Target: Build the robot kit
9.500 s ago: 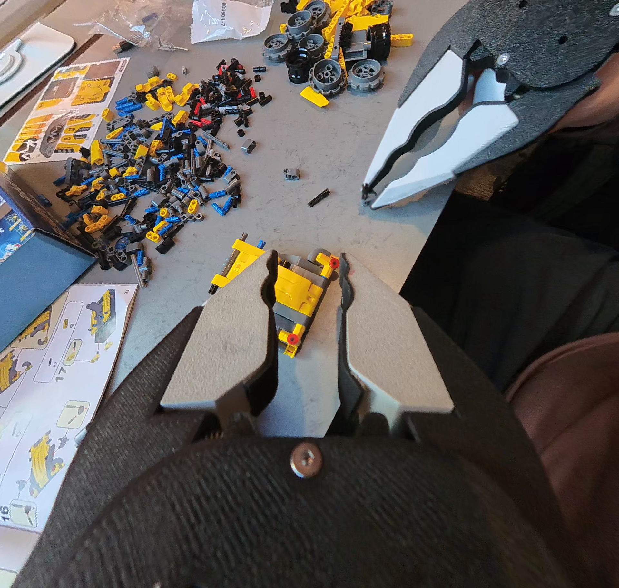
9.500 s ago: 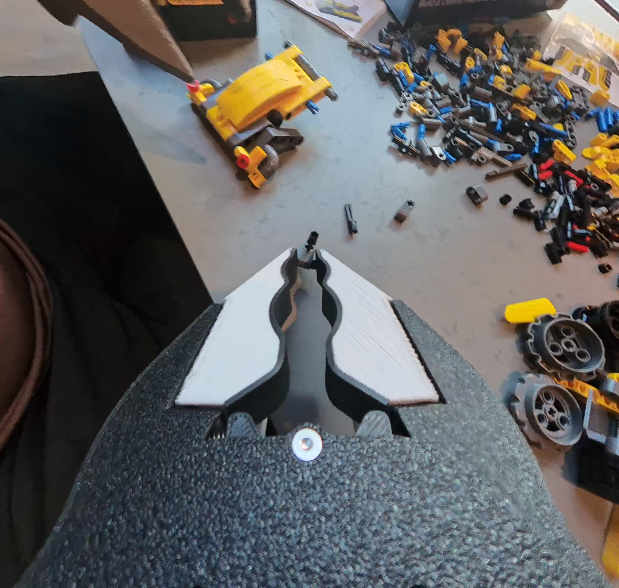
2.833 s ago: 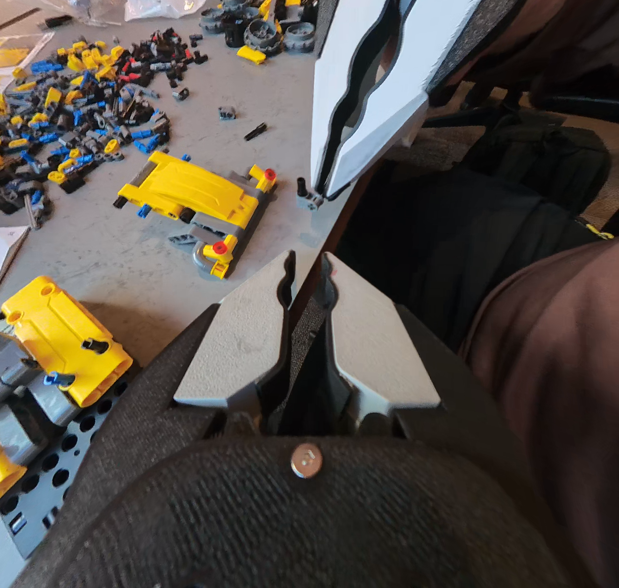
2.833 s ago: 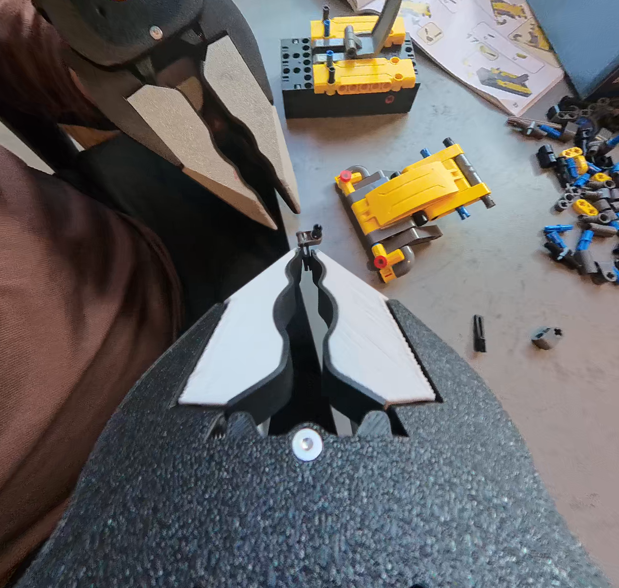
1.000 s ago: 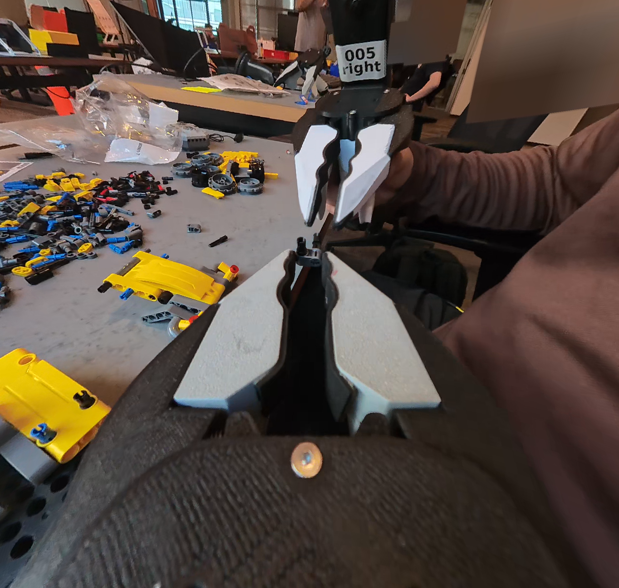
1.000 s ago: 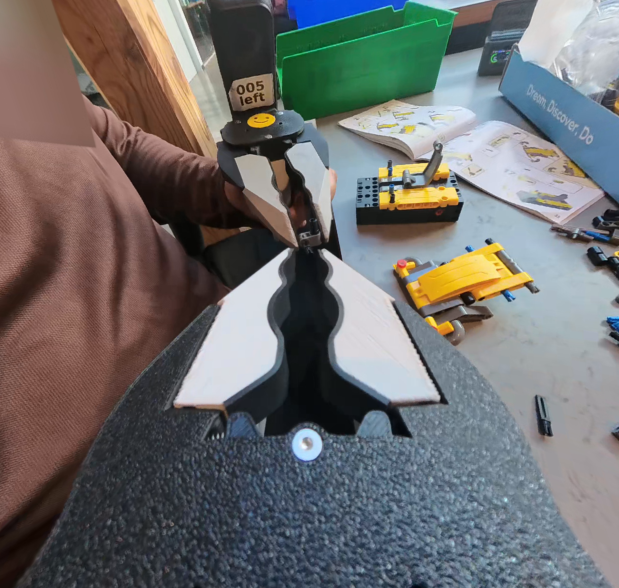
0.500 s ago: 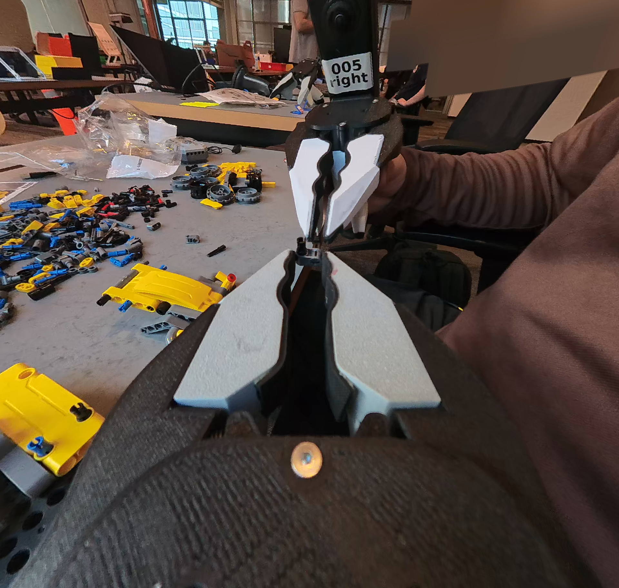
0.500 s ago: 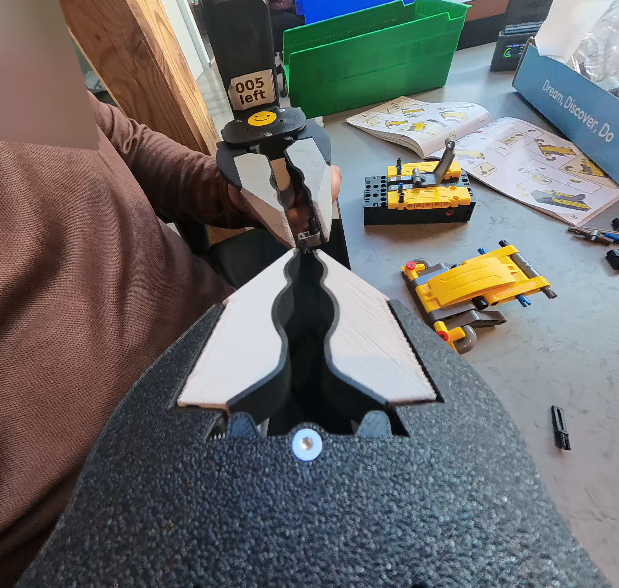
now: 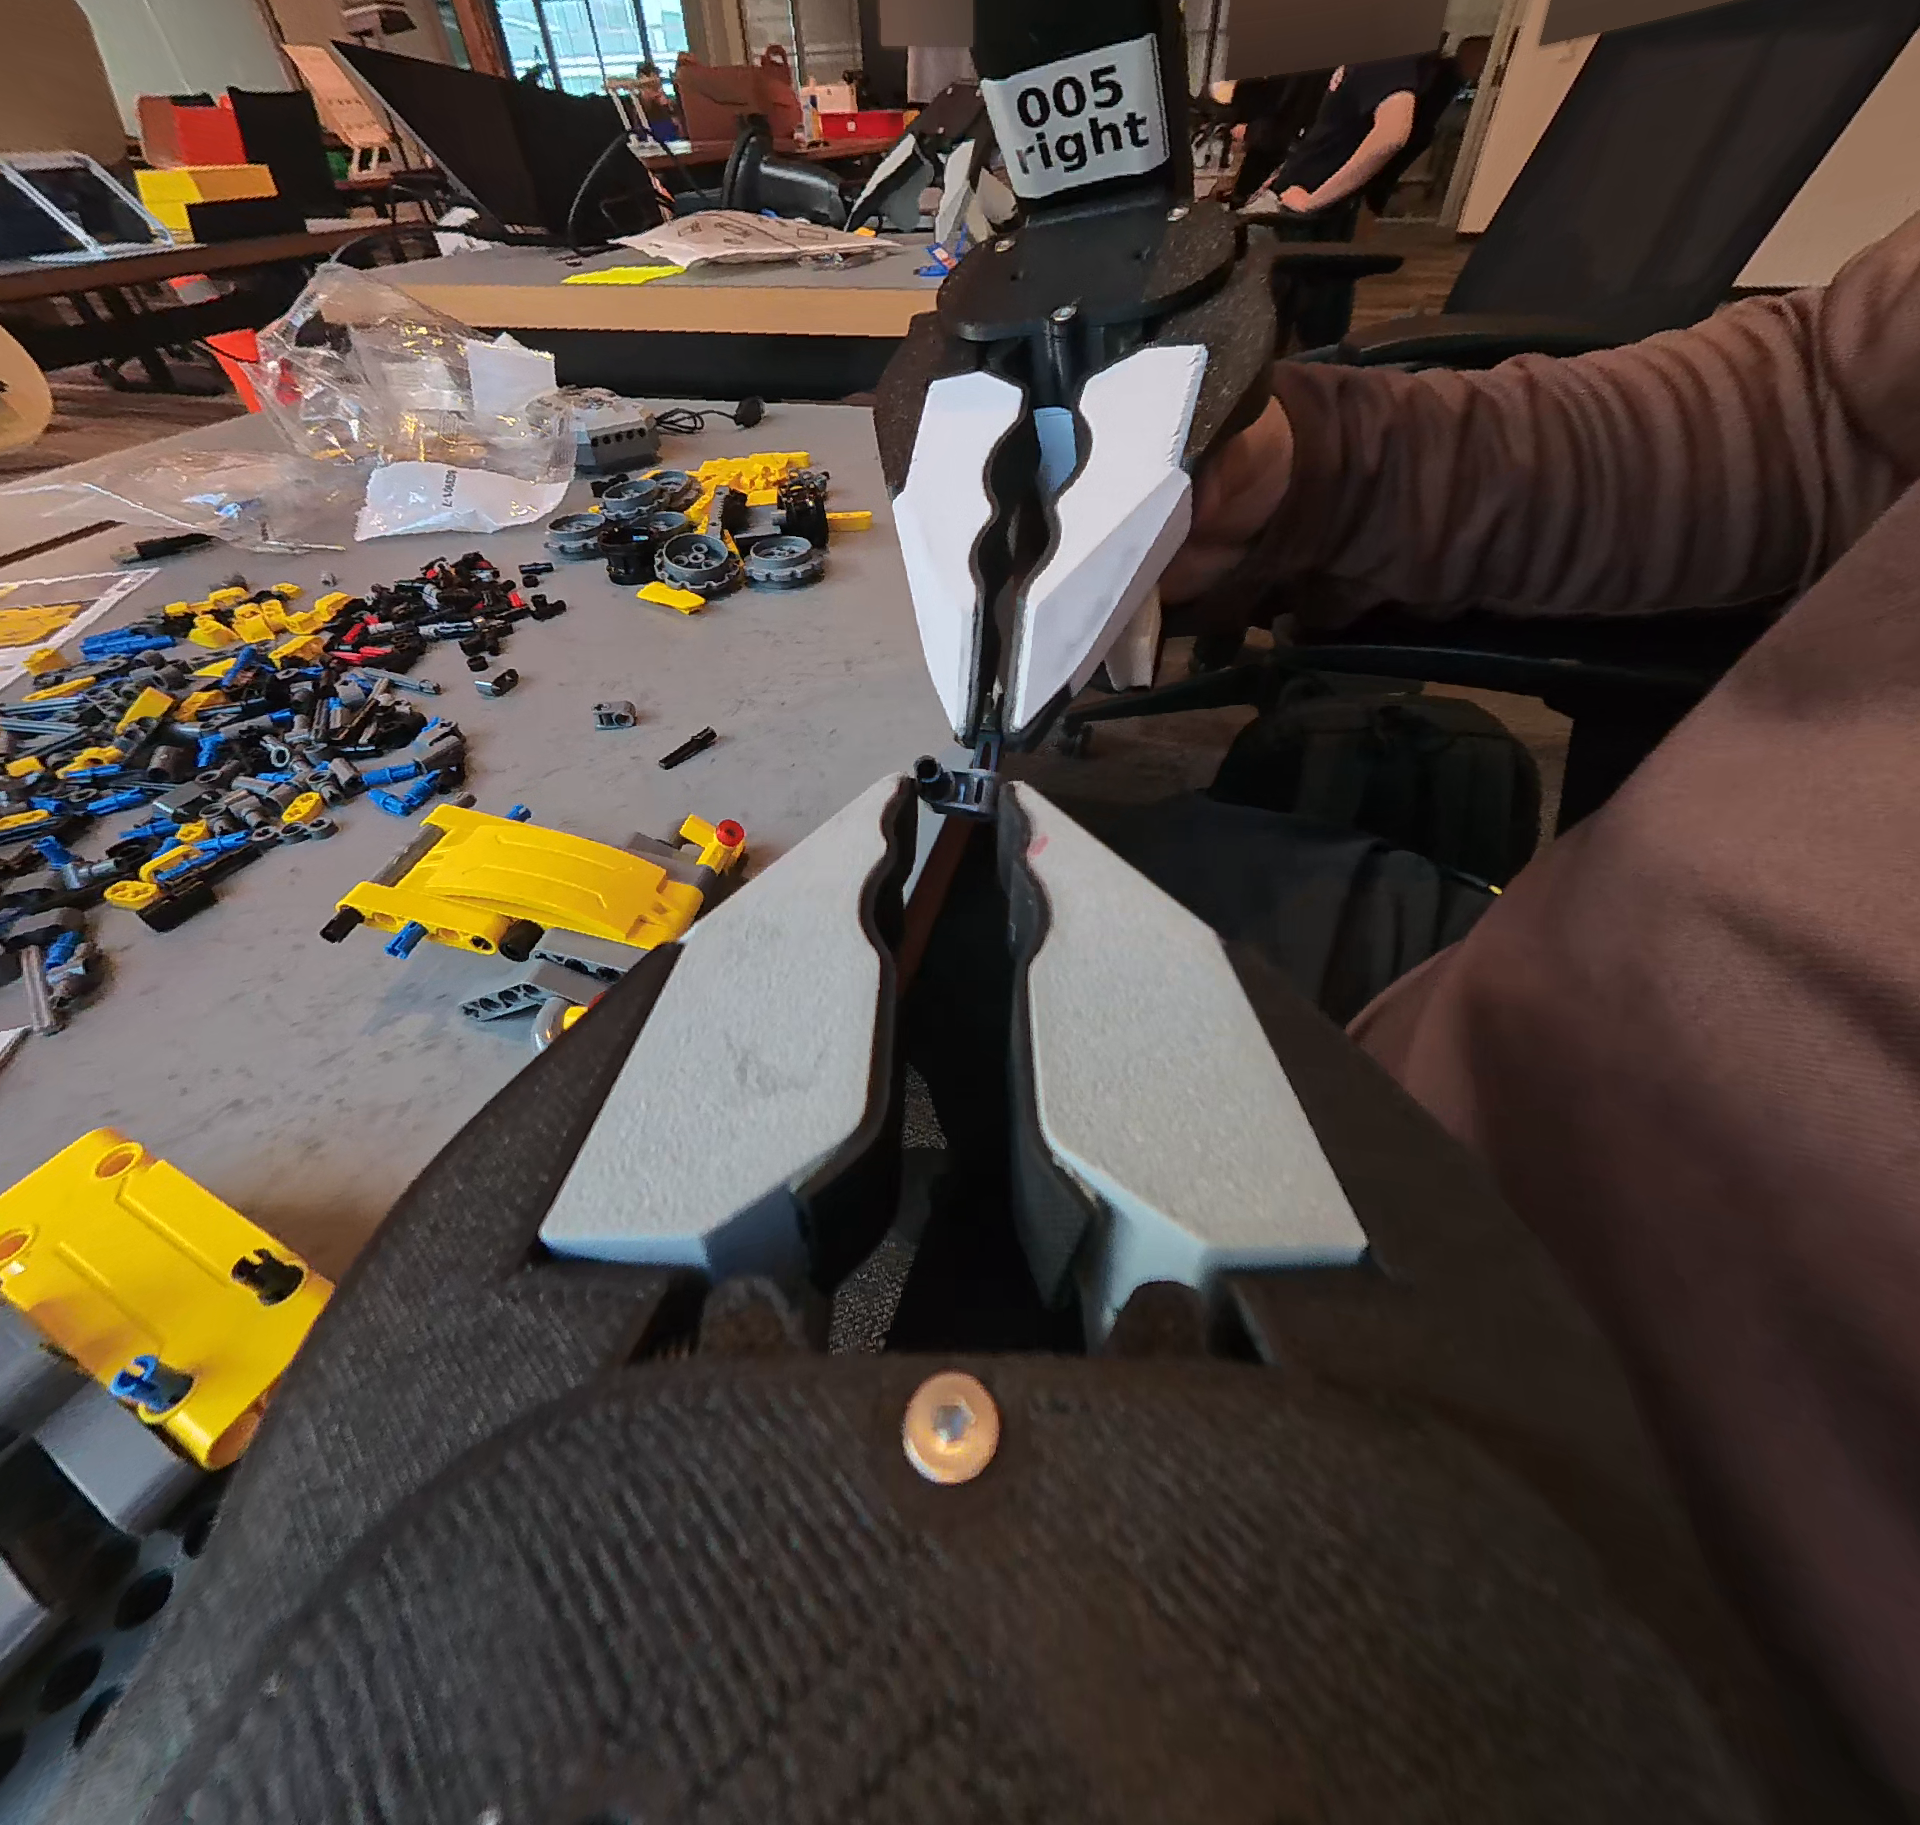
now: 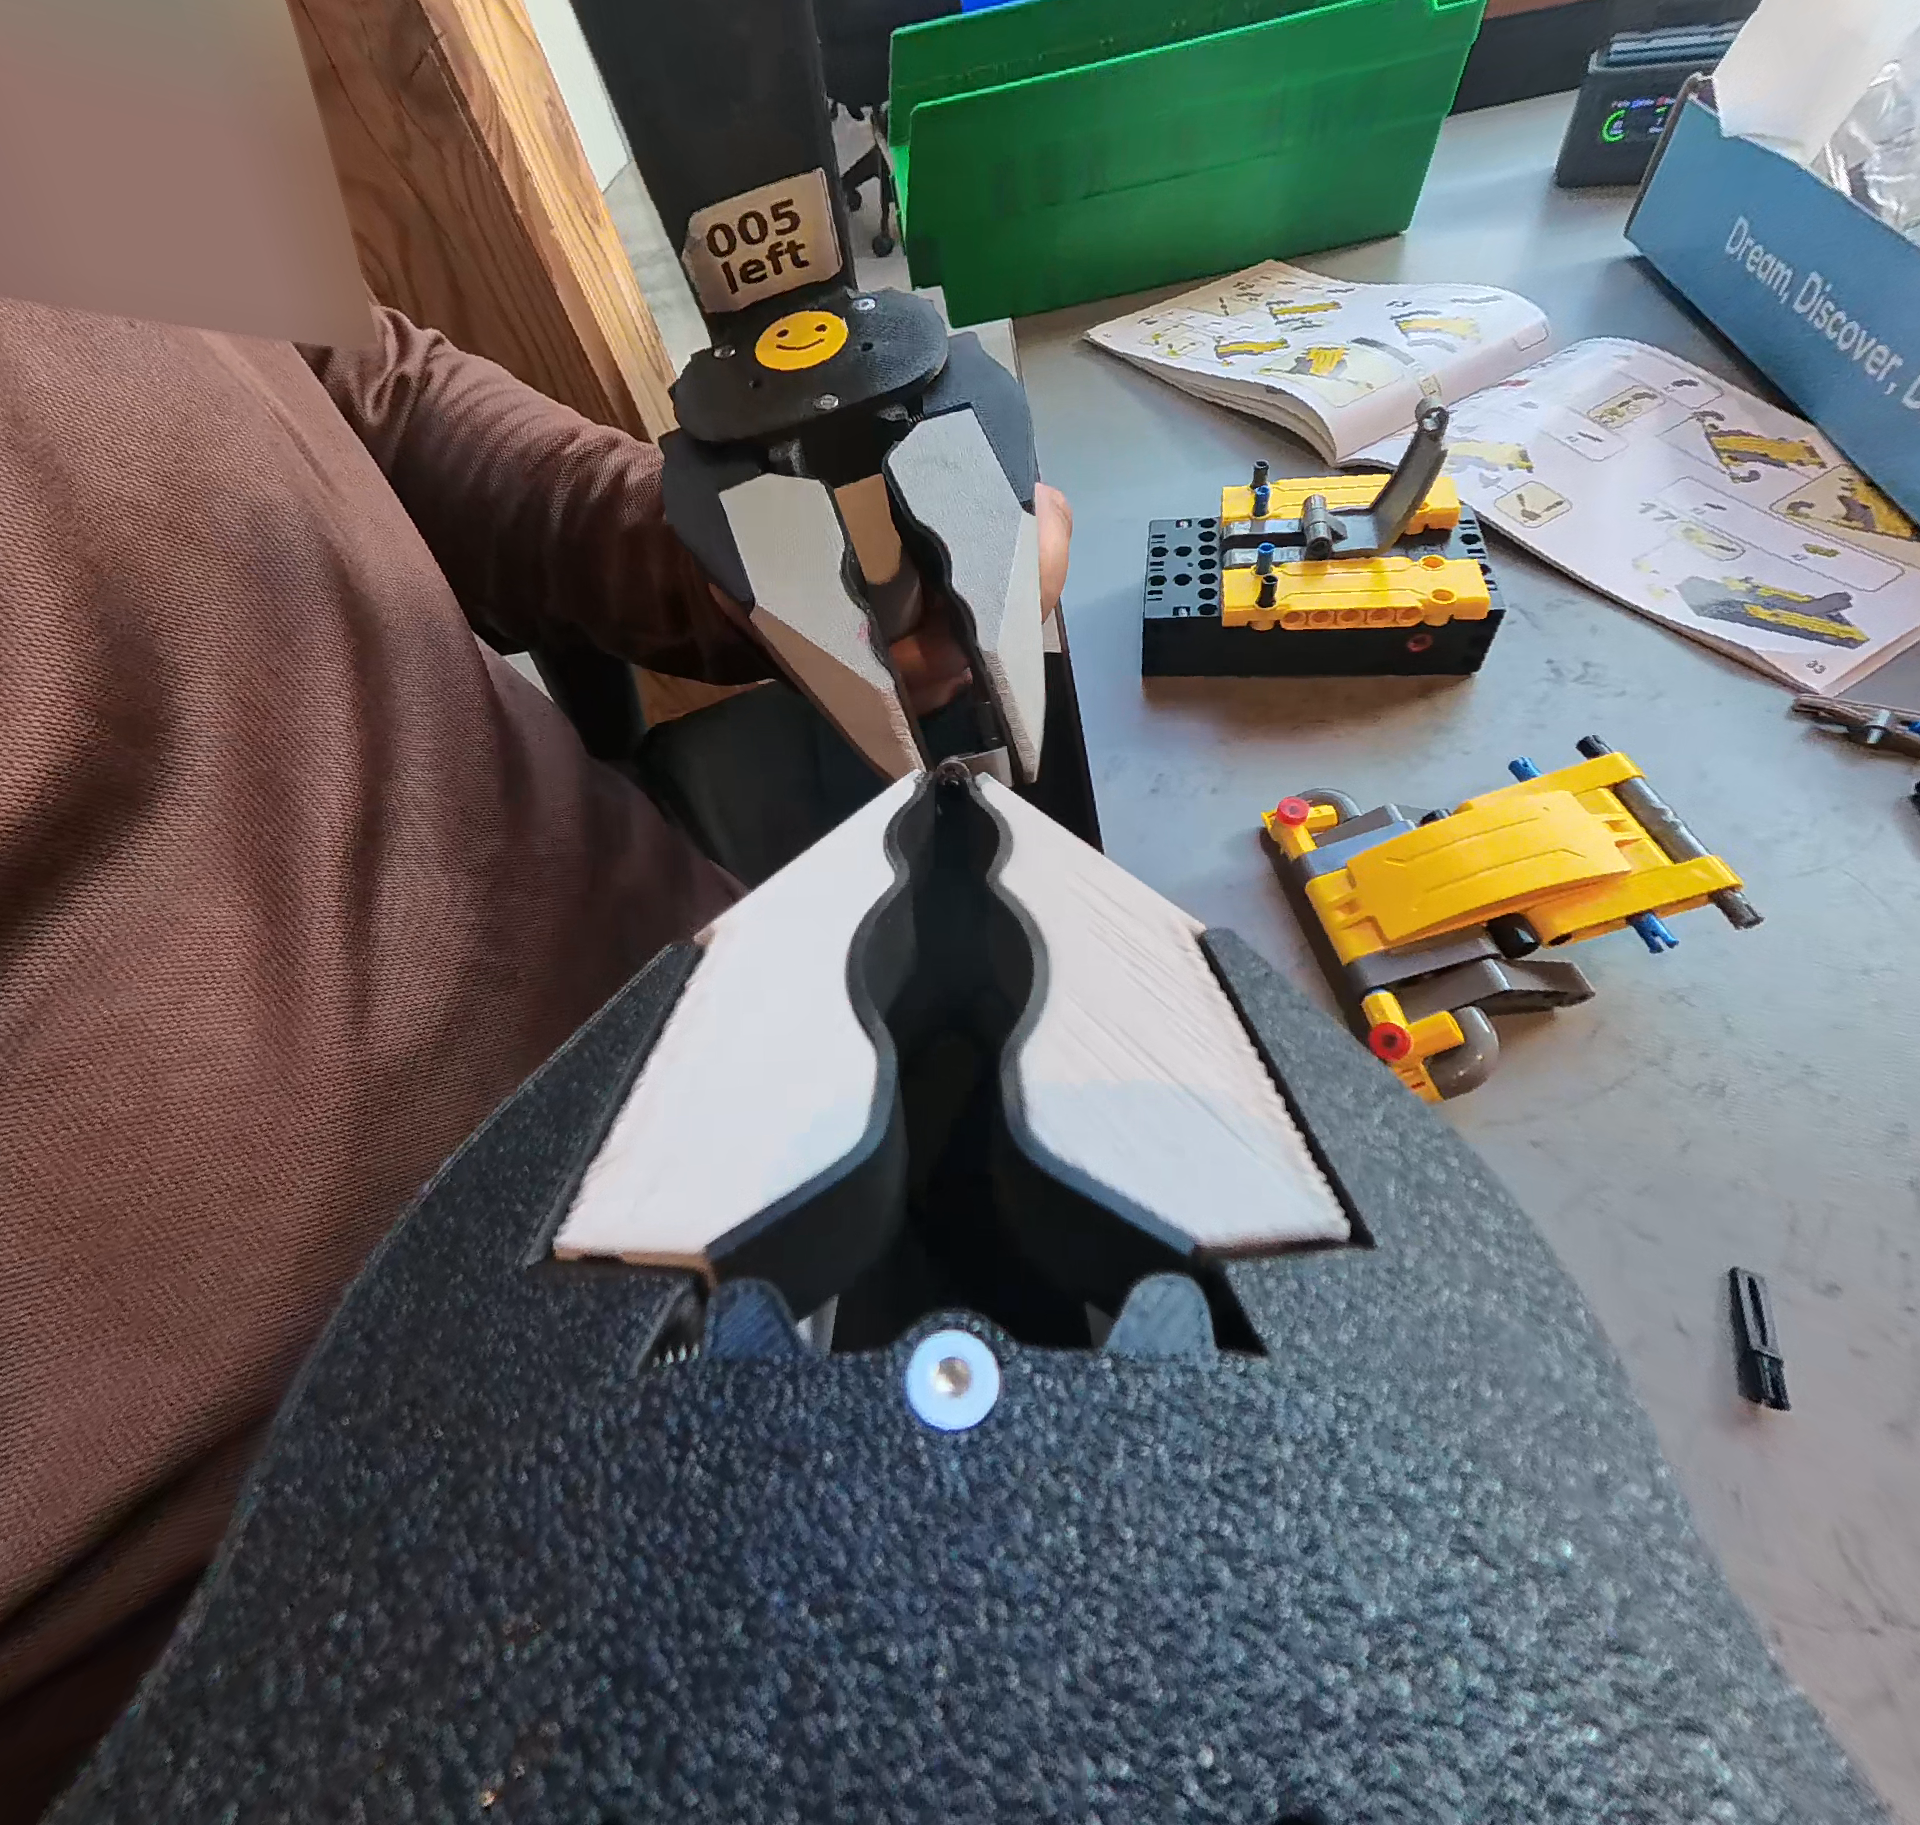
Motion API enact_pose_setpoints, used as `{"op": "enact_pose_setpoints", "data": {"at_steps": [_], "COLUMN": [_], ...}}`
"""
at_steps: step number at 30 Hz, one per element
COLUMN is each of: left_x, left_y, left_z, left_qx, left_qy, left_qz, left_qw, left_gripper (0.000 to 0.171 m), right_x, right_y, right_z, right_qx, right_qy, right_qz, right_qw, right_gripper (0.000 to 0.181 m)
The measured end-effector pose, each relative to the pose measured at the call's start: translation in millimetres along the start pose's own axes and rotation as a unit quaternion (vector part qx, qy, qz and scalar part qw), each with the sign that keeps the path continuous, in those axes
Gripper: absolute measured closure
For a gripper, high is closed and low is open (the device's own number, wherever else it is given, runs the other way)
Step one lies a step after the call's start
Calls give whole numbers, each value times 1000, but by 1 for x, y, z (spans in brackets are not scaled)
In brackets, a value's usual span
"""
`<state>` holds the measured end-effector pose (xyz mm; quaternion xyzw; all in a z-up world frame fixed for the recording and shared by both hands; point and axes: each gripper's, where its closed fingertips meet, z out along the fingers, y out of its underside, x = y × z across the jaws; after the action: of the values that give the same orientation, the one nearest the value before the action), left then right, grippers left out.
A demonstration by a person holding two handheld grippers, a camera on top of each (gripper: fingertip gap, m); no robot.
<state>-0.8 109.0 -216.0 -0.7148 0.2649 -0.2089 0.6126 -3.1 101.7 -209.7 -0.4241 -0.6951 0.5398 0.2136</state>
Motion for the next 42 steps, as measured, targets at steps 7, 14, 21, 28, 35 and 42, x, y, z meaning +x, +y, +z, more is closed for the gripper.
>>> {"op": "enact_pose_setpoints", "data": {"at_steps": [7, 14, 21, 28, 35, 42], "left_x": [-2, -5, -5, -6, -6, -11], "left_y": [4, 8, 10, 10, 11, 10], "left_z": [-1, 0, 1, 1, 1, 0], "left_qx": [-9, -17, -20, -21, -24, -23], "left_qy": [-5, -10, -10, -13, -14, -33], "left_qz": [5, 6, 4, 6, 8, 23], "left_qw": [1000, 1000, 1000, 1000, 1000, 999], "left_gripper": [158, 159, 159, 159, 159, 159], "right_x": [3, 6, 7, 7, 8, 12], "right_y": [3, 7, 9, 8, 10, 9], "right_z": [2, 4, 4, 5, 5, 3], "right_qx": [-5, -9, -12, -9, -11, -5], "right_qy": [1, 4, 7, 6, 5, 13], "right_qz": [5, 9, 9, 13, 14, 19], "right_qw": [1000, 1000, 1000, 1000, 1000, 1000], "right_gripper": [179, 179, 179, 179, 179, 179]}}
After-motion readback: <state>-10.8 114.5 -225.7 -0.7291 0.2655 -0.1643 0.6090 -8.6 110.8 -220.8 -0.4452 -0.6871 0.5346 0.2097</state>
